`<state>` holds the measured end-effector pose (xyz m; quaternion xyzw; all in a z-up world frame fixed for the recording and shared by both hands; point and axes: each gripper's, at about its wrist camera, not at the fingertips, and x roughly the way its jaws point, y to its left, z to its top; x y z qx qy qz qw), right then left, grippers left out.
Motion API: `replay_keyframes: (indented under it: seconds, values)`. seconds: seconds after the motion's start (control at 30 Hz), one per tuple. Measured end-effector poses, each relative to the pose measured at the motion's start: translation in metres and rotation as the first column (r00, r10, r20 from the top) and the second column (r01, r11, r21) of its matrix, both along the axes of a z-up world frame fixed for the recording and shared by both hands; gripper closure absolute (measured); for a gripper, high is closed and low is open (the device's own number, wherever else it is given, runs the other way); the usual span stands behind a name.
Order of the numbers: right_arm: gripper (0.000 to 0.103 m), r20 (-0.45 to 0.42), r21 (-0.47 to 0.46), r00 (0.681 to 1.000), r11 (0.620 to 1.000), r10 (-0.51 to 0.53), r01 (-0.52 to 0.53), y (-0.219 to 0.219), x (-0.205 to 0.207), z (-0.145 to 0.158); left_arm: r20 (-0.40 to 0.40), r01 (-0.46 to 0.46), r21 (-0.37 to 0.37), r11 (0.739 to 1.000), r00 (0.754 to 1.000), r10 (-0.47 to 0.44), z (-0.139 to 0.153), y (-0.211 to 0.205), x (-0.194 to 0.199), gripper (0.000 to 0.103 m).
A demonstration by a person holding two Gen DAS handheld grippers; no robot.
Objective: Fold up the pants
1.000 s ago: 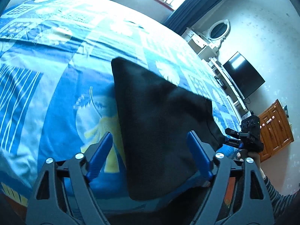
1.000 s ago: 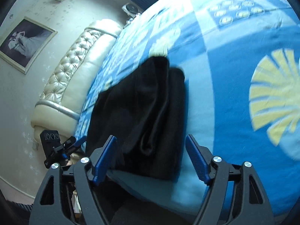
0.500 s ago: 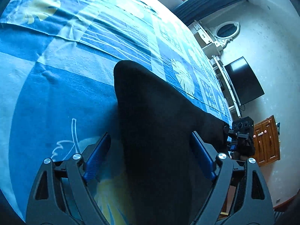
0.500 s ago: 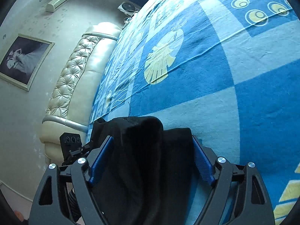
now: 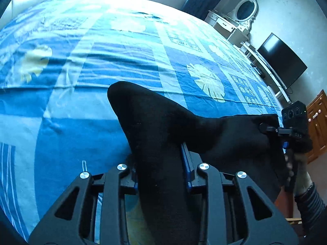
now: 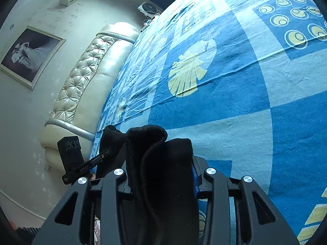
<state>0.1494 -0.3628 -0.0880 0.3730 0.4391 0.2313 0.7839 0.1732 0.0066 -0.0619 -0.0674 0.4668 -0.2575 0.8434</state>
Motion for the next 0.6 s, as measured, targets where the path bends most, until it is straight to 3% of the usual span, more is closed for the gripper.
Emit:
replay_keyframes:
  seconds: [0.33, 0.6]
  values:
    - [0.066, 0.065, -0.001, 0.997, 0.999, -0.033, 0.034, -0.002, 0.055, 0.015, 0.081, -0.056, 0.073, 0.996, 0.995, 0.050, 0.016, -0.005, 0.067, 0.074]
    - [0.066, 0.053, -0.013, 0.997, 0.999, -0.048, 0.048, 0.000, 0.104, 0.004, 0.097, -0.099, 0.139, 0.985, 0.992, 0.086, 0.005, -0.005, 0.107, 0.074]
